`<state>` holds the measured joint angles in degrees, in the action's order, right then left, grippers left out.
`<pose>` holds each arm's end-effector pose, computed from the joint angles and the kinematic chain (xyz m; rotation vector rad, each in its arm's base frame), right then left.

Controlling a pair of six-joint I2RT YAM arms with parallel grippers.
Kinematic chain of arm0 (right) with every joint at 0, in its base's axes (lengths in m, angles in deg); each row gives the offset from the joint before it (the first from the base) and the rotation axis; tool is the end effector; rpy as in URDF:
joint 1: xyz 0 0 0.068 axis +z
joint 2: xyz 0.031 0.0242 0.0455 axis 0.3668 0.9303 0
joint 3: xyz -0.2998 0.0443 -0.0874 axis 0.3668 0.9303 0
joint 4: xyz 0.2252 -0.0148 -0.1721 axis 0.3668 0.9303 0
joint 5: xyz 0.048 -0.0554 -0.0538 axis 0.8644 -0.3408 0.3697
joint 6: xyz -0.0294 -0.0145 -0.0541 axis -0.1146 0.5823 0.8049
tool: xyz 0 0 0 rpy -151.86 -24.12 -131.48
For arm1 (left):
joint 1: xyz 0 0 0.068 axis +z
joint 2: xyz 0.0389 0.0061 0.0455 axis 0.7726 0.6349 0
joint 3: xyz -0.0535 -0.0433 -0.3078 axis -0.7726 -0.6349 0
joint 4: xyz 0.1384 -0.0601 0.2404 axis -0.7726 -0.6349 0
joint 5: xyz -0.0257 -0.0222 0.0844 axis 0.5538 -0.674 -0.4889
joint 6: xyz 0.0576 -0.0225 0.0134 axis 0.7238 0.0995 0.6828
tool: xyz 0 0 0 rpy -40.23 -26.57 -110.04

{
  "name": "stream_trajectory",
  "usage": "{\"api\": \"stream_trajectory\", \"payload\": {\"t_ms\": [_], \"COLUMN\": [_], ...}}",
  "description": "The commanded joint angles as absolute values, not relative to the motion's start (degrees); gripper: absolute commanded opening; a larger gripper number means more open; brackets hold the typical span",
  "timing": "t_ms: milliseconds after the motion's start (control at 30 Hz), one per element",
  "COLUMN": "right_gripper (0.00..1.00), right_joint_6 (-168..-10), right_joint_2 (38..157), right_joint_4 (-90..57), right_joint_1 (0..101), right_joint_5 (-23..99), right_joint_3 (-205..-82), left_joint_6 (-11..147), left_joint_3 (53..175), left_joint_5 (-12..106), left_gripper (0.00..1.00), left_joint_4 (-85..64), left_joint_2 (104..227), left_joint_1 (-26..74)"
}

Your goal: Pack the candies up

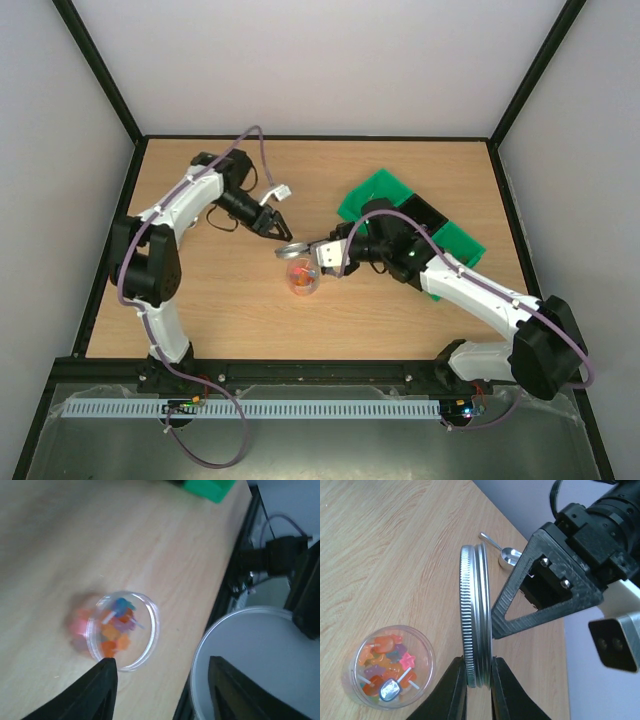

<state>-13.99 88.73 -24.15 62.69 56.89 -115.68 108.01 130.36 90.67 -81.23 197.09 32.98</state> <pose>0.2171 0.2192 0.3159 -1.6615 0.7884 0.1111 0.3600 -0.1546 0.2755 1.0869 2.4868 -1.3171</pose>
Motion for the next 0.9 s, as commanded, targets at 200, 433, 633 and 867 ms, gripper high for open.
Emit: {"api": "stream_trajectory", "payload": {"t_ms": [200,433,633,867], "right_gripper": [0.01,0.01,0.01,0.01], "right_joint_6": [-48.87,-69.99,-71.69,-76.43], "right_joint_2": [95.93,104.82,116.65,122.40], "right_joint_4": [-8.58,-1.38,13.45,17.32], "right_joint_1": [55.64,54.30,54.38,54.43], "right_joint_5": [72.10,87.46,94.15,95.20], "right_joint_3": [-130.48,-138.10,-145.69,-146.05], "left_joint_6": [95.05,104.30,113.08,121.15], "left_joint_3": [118.59,102.96,96.82,86.11], "left_joint_5": [74.93,72.90,75.13,70.98], "left_gripper": [0.92,0.97,0.96,0.95], "left_joint_4": [-45.79,-41.82,-47.63,-49.02], "left_joint_2": [170.34,156.23,152.58,146.42], "left_joint_1": [47.42,48.10,45.22,36.85]}}
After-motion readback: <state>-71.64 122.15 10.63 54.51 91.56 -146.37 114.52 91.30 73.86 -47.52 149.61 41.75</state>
